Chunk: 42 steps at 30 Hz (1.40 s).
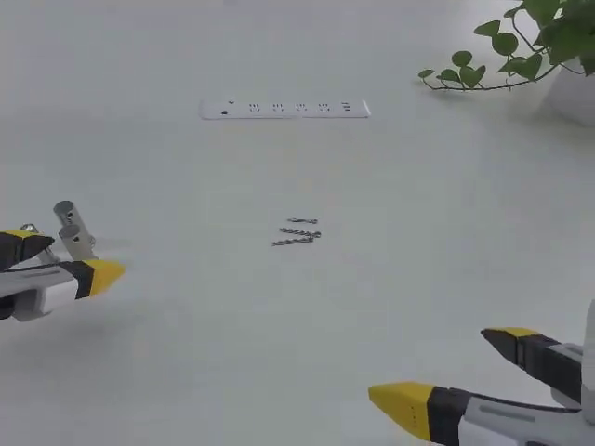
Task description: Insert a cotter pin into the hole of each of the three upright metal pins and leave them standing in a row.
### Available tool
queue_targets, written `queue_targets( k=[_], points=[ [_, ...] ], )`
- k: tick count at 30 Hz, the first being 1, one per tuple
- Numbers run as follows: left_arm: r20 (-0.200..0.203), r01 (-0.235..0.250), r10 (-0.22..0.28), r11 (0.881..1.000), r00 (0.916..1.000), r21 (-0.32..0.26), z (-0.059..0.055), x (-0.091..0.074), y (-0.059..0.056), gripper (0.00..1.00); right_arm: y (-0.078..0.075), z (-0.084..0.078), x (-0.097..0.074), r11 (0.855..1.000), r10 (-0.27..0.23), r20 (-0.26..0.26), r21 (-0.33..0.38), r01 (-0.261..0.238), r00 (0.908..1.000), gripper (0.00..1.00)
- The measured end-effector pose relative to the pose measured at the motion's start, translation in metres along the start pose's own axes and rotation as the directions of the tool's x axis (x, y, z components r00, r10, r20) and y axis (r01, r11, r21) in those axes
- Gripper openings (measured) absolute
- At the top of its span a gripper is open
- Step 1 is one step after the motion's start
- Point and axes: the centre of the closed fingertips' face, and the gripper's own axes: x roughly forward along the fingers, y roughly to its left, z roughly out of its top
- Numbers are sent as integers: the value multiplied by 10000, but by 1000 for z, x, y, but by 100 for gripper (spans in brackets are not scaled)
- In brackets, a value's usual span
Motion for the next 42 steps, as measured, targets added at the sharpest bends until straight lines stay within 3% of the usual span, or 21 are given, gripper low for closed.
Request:
queue_targets(
  k=[3,6,10,14,16,18,22,24,27,30,38,42],
  points=[
    [-175,-151,160,9987,9997,491,-2,5,5,50,-1,0,0,10000,-24,-11,-11,24,10000,90],
    [-265,69,-58,9990,9996,442,-5,9,3,47,-1,1,0,10000,-50,-33,-14,50,10000,90],
    [-314,-7,29,9975,9995,710,-6,15,4,45,0,-1,0,10000,-31,-142,-33,31,9999,90],
    [-340,-64,85,9980,9994,625,-7,20,8,43,0,-2,1,10000,-16,-164,-63,15,9999,90],
    [-243,-115,119,9998,9996,141,-7,23,9,40,2,-1,1,10000,35,-116,-33,-35,9999,90],
    [-192,-173,177,9996,9997,228,-7,26,11,38,2,-1,2,10000,61,-133,-34,-61,9999,90],
    [-98,-527,528,9986,9986,45,-6,30,17,26,4,-1,2,9998,137,-144,-109,-139,9998,90],
    [-65,-288,288,9996,9996,59,-6,32,14,25,4,-1,2,9998,147,-144,-120,-149,9998,90],
    [-304,-340,356,9980,9989,533,-10,35,16,24,4,-1,2,9998,175,-143,-136,-177,9997,90],
    [-282,-363,379,9978,9989,560,-10,36,15,23,3,-1,2,9998,168,-111,-86,-169,9998,89],
    [-344,-817,833,9956,9959,462,-15,32,21,13,1,-1,2,9999,144,-66,-4,-144,9999,89],
    [-284,-860,856,9962,9959,-124,-15,32,22,12,1,-2,3,9998,177,-53,14,-177,9998,89]
  ],
)
